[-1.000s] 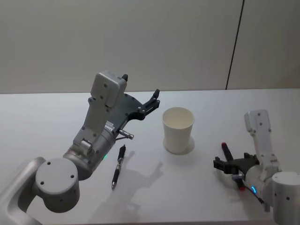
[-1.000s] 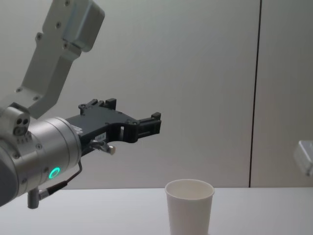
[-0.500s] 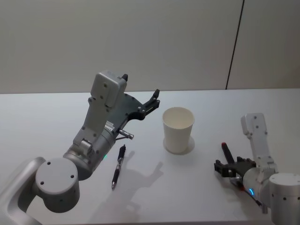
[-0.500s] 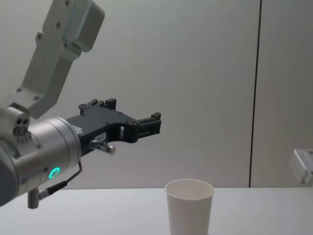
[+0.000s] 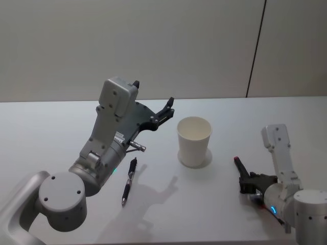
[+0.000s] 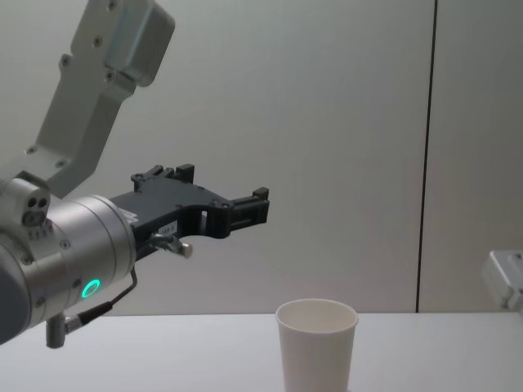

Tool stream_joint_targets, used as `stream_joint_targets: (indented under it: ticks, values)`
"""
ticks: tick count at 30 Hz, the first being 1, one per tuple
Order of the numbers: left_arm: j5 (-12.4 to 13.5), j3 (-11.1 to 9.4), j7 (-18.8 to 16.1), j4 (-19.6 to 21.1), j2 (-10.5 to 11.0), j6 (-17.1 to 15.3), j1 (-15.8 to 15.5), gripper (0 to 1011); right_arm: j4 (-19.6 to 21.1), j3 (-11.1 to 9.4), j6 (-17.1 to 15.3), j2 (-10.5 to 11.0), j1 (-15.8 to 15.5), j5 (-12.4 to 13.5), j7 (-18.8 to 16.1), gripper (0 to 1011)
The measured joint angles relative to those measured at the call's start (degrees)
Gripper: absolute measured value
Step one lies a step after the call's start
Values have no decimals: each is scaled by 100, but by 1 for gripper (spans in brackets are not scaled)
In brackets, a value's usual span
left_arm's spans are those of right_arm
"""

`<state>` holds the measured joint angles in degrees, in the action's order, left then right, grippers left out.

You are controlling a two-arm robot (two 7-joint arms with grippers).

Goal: Place the pen into the pen holder.

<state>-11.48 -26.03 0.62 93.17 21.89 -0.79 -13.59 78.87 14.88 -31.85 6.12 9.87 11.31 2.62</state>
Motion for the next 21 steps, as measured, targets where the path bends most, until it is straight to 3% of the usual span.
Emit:
stream_joint_targets:
  ticks: [1, 4, 21]
  values:
    - [0, 0, 0, 0, 0, 0, 0, 1003, 0, -3, 8, 0, -3, -4, -9, 206]
    - [0, 0, 0, 0, 0, 0, 0, 1003, 1, -6, 15, 0, -10, -8, -18, 179]
    - [0, 0, 0, 0, 0, 0, 0, 1003, 175, -52, 189, 30, -107, -39, -44, 179]
